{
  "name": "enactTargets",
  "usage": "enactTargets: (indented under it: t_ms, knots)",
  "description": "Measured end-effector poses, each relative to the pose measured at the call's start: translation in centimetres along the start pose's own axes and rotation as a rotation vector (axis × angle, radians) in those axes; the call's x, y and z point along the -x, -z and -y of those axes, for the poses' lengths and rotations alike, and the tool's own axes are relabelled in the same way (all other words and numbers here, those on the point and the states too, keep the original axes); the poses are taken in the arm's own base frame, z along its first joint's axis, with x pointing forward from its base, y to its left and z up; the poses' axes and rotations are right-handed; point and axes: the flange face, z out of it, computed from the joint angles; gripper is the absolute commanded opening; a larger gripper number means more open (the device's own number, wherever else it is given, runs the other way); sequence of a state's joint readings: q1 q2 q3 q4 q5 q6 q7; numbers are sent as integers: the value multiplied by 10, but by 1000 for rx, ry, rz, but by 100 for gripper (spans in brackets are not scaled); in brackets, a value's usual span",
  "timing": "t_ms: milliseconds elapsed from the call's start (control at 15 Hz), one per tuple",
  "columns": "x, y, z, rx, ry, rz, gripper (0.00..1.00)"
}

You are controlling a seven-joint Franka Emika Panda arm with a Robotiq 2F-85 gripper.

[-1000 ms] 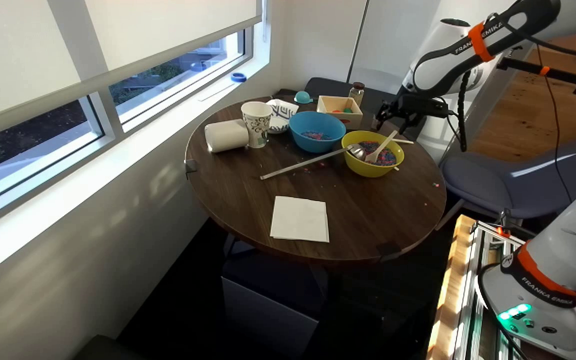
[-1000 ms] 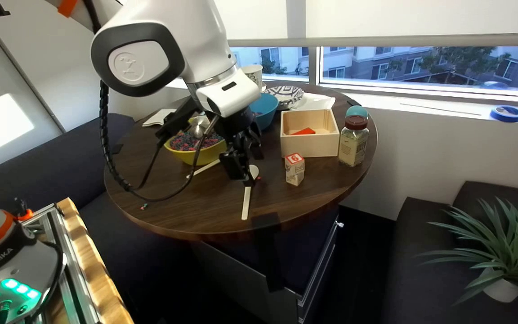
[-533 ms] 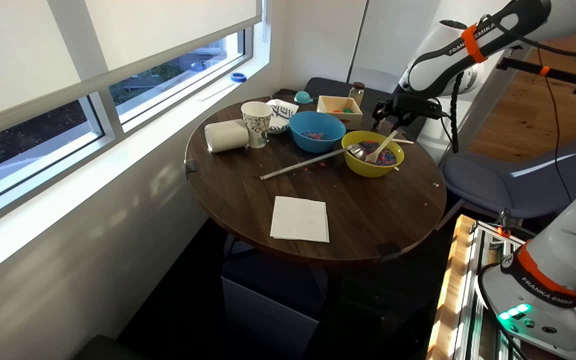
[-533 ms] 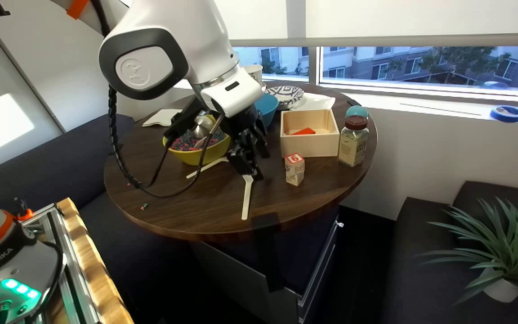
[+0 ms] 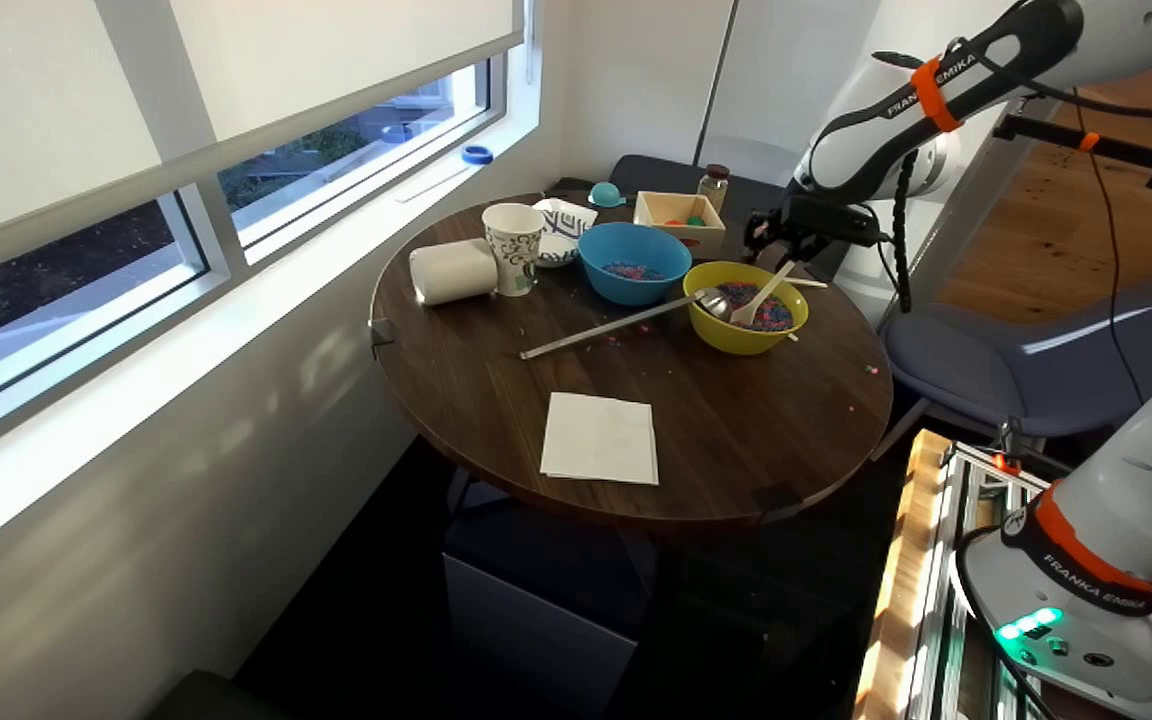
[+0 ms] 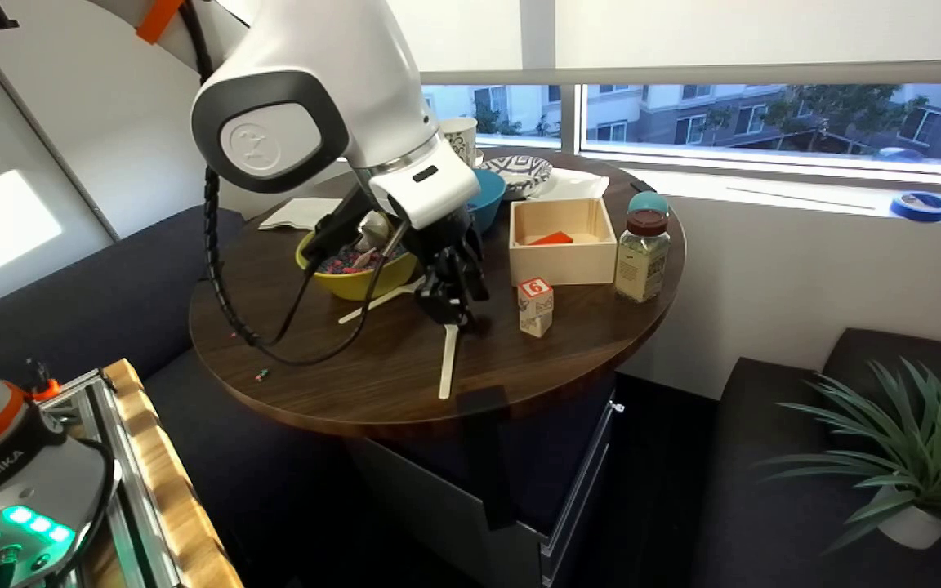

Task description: Put one piece of cereal in the blue bowl

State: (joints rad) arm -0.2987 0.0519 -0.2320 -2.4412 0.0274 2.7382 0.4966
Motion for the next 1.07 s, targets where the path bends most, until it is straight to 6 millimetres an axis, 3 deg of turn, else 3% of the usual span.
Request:
enactTargets:
  t_ms: [200, 400, 467, 533, 800, 1067]
  knots:
    - [0, -4, -1, 4, -1, 0, 50]
    - [0, -7, -1, 7, 0, 4, 34]
    - [0, -7, -1, 7, 0, 3, 37]
    - [0, -7, 0, 6, 1, 3, 23]
    - [2, -6, 4, 4, 10, 3, 0]
    - [4, -6, 10, 2, 25, 2, 1]
